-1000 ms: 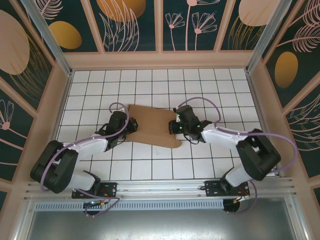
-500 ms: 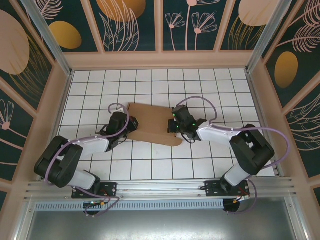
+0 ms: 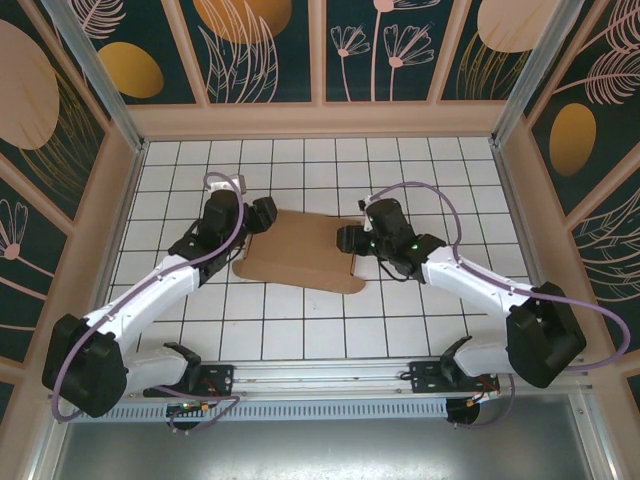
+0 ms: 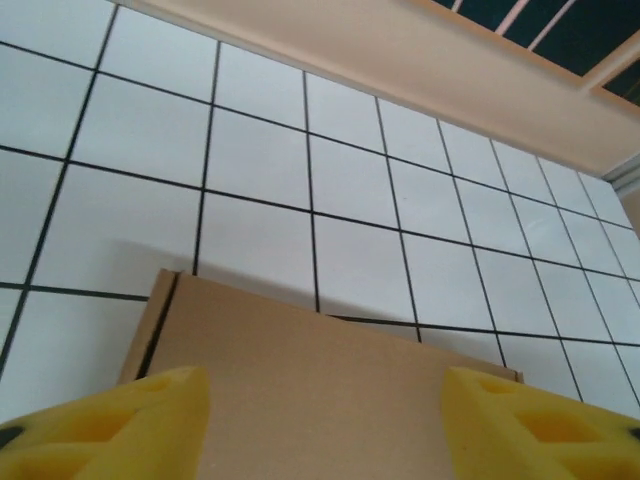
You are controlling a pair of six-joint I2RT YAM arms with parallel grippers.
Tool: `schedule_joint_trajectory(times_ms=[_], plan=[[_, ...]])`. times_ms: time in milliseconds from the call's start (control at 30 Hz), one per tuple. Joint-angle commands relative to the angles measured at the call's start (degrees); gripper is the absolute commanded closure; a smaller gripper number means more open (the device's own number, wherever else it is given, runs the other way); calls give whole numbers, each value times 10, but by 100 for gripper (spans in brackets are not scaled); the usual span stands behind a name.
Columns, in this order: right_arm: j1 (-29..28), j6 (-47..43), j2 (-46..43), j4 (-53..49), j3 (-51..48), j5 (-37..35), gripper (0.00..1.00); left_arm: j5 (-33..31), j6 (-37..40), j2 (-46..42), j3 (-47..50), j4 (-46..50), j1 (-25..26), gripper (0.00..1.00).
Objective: Fold the paper box
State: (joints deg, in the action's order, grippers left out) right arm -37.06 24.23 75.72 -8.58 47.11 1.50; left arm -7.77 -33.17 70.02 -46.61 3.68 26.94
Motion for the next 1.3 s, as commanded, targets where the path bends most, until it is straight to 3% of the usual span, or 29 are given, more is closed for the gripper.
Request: schedule_joint_trajectory(times_ms=[0, 200, 467, 700, 900, 1033, 1267], plan=[[3, 5, -8, -24, -9, -21, 19, -15, 42, 12, -19, 65, -24, 26], [10, 22, -33, -28, -22, -15, 18, 32, 30, 56, -10, 82, -86, 20], [81, 61, 8, 6, -38, 62, 15, 85, 19, 154, -7, 30, -109, 19], [87, 65, 80, 3, -9, 72, 12, 107, 8, 200, -3, 4, -110, 24], [112, 59, 118, 32, -27, 103, 15, 126, -4, 223, 8, -9, -110, 35], [137, 65, 107, 114, -72, 190, 14, 176, 3, 250, -3, -21, -113, 54], [202, 116, 84, 209, -133, 331, 10, 240, 34, 293, -24, -14, -120, 76]])
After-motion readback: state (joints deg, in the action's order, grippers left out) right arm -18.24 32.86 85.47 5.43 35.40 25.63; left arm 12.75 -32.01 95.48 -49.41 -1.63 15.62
